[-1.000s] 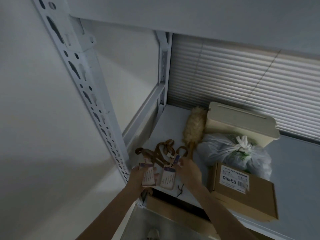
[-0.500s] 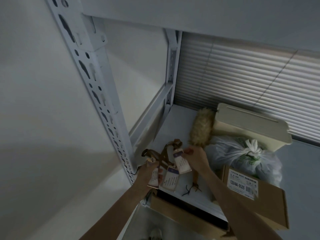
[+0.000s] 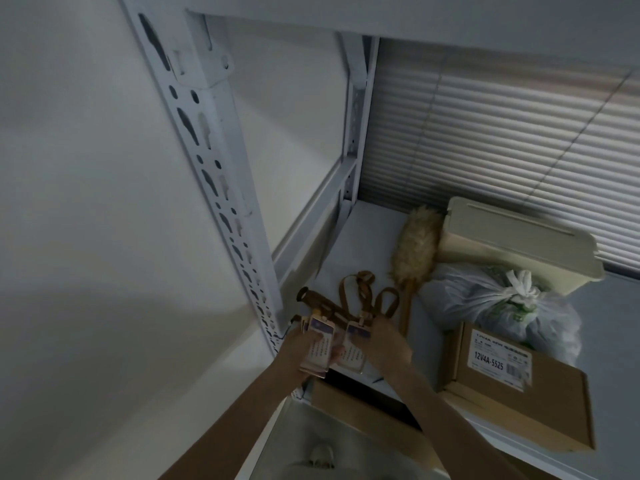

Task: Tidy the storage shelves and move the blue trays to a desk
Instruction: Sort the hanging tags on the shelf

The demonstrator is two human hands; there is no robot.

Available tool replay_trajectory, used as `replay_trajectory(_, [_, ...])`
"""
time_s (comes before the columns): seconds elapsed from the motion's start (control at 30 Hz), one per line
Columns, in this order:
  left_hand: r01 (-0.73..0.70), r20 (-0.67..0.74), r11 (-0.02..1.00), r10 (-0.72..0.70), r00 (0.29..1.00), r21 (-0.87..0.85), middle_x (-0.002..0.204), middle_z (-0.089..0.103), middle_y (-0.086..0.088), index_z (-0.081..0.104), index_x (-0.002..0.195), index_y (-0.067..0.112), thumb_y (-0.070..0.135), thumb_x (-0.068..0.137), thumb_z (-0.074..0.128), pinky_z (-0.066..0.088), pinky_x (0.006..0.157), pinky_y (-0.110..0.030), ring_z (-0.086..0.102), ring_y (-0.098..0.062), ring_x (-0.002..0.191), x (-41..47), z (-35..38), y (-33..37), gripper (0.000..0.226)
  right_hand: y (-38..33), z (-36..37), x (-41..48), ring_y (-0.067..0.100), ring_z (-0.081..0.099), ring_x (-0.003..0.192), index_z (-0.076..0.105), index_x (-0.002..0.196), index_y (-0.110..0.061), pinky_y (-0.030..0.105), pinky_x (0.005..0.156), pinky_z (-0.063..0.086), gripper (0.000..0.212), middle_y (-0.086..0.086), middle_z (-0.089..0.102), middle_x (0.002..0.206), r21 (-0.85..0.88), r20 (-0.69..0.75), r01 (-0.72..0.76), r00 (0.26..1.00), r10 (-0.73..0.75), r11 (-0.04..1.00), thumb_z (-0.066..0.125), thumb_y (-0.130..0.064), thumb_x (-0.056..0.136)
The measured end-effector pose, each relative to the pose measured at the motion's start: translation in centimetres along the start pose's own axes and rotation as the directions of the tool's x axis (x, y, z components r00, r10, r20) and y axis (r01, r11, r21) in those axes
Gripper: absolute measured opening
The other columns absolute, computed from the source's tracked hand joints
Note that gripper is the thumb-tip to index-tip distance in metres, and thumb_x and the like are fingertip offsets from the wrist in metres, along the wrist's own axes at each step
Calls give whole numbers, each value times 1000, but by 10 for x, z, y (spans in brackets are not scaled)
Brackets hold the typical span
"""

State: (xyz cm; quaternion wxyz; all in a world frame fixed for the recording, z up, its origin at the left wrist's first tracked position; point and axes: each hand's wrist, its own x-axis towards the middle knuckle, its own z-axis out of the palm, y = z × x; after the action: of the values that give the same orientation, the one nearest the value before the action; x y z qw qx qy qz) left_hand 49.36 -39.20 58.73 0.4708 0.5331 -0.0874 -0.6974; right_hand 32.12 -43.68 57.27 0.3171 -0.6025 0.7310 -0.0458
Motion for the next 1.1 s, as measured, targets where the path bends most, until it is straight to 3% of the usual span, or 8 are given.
replay_trajectory(0.17, [48, -19, 996, -49, 999, -79, 91, 61, -26, 53, 110, -2, -1, 84, 53, 57, 51, -34, 63, -34, 68, -2, 0, 1, 27, -16, 16, -8, 26, 56, 120, 29, 143, -10, 35, 83, 52, 96, 9, 36, 144, -211, -21, -57, 998, 53, 976, 69, -66, 76])
replay_trajectory(0.3, [33, 21, 999, -32, 999, -41, 84, 61, -22, 57, 100, -1, 5, 84, 59, 54, 44, -28, 60, -28, 58, -5, 1, 6, 18, -3, 7, 4, 16, 68, 83, 59, 105, -12, 35, 66, 58, 33, 0, 67, 95, 310, -18, -23, 999, 30, 950, 74, -32, 84])
replay_trajectory(0.43, [-9, 79, 999, 5, 997, 46, 85, 62, -22, 60, 94, -1, 10, 77, 71, 58, 53, -32, 63, -30, 66, -6, 7, 10, 22, 5, -22, -2, 12, 64, 53, 70, 92, -7, 23, 44, 50, 14, 7, 72, 72, 693, 43, -73, 997, 59, 717, 75, -19, 86])
replay_trajectory(0.63, [-41, 18, 990, 39, 999, 138, 82, 64, -22, 61, 95, -3, 1, 93, 47, 56, 63, -34, 65, -30, 68, 1, 14, 16, 15, 6, -45, -7, 15, 61, 57, 71, 90, -10, 23, 51, 50, 6, 7, 68, 71, 815, -11, -36, 997, 77, 578, 66, -12, 92])
replay_trajectory(0.87, [-15, 90, 995, 6, 996, 101, 81, 63, -17, 64, 98, 3, 33, 92, 65, 53, 49, -26, 63, -24, 62, -8, 35, 20, 31, -20, -48, -19, 25, 66, 57, 73, 94, 0, 34, 59, 59, 10, 12, 71, 65, 889, 179, -153, 984, -20, 431, 70, -8, 89])
replay_trajectory(0.93, [-29, 104, 994, 18, 994, 110, 83, 66, -18, 65, 108, -1, 35, 90, 68, 55, 51, -29, 65, -24, 61, -9, 36, 16, 40, -27, -40, -20, 28, 67, 64, 73, 96, 1, 41, 68, 60, 13, 16, 72, 73, 873, 195, -154, 980, -40, 463, 72, -8, 87])
replay_trajectory(1.03, [-36, 182, 988, 9, 983, 147, 85, 67, -24, 63, 106, -6, 9, 85, 70, 57, 54, -32, 68, -27, 61, -18, 32, 17, 27, -32, -32, -25, 4, 61, 47, 72, 85, -10, 15, 43, 46, 3, 0, 70, 63, 787, 31, 27, 996, -83, 616, 73, -10, 87])
replay_trajectory(1.1, [-32, 252, 984, -14, 968, 177, 81, 67, -24, 61, 101, -7, 2, 85, 65, 59, 56, -34, 68, -28, 61, -29, 30, 26, 19, -29, -28, -22, 7, 65, 61, 69, 95, -15, 13, 47, 45, 9, 6, 72, 84, 732, -78, 117, 993, -87, 672, 71, -9, 88])
